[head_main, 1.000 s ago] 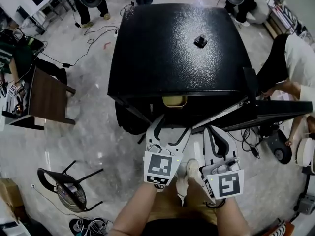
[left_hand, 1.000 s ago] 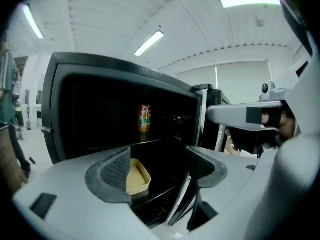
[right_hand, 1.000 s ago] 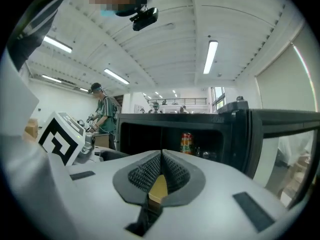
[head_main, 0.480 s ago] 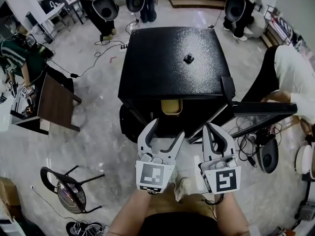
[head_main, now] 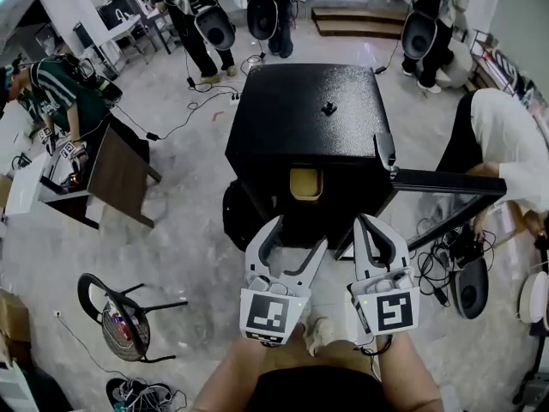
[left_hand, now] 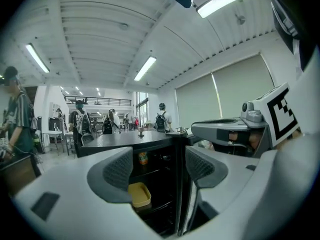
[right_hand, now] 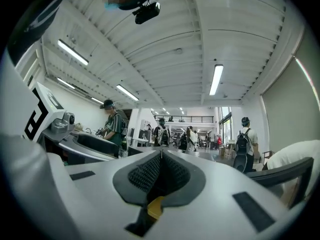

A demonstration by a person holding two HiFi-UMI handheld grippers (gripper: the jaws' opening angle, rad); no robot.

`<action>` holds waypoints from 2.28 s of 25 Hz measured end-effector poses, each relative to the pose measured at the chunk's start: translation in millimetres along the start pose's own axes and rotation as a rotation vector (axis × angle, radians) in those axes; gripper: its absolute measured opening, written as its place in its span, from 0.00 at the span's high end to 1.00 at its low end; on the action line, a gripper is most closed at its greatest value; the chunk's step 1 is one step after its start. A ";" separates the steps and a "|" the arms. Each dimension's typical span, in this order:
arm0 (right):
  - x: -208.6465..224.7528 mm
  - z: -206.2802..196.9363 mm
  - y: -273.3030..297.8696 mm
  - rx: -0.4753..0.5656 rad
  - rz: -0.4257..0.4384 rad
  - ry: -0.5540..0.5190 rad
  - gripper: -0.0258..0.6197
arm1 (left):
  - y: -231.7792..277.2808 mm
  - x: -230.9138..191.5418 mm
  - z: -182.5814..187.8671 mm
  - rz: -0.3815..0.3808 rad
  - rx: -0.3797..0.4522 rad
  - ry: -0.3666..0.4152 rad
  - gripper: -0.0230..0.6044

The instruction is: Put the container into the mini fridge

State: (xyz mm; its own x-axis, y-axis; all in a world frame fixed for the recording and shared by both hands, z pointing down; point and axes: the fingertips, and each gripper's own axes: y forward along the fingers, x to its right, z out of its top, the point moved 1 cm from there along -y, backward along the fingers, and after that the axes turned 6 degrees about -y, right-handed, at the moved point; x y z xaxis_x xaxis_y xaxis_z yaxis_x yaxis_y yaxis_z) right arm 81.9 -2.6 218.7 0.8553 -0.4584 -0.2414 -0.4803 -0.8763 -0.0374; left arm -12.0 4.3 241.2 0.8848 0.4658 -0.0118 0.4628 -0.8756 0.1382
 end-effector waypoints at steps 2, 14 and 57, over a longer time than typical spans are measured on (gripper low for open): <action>-4.3 3.8 -10.2 0.001 0.013 -0.001 0.90 | -11.4 8.2 2.6 0.013 0.009 0.002 0.44; -20.0 25.4 -73.7 0.046 0.053 -0.008 0.91 | -74.0 55.7 19.0 0.062 0.072 0.046 0.45; -28.2 57.1 -79.5 0.149 0.026 0.027 0.91 | -90.7 43.2 59.7 0.161 0.248 0.067 0.93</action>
State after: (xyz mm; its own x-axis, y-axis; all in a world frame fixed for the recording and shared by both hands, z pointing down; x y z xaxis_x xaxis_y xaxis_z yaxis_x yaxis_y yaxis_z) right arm 84.9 88.4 173.1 0.8461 -0.4865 -0.2179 -0.5243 -0.8334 -0.1750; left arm -12.5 96.2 169.1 0.9461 0.3187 0.0575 0.3234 -0.9395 -0.1129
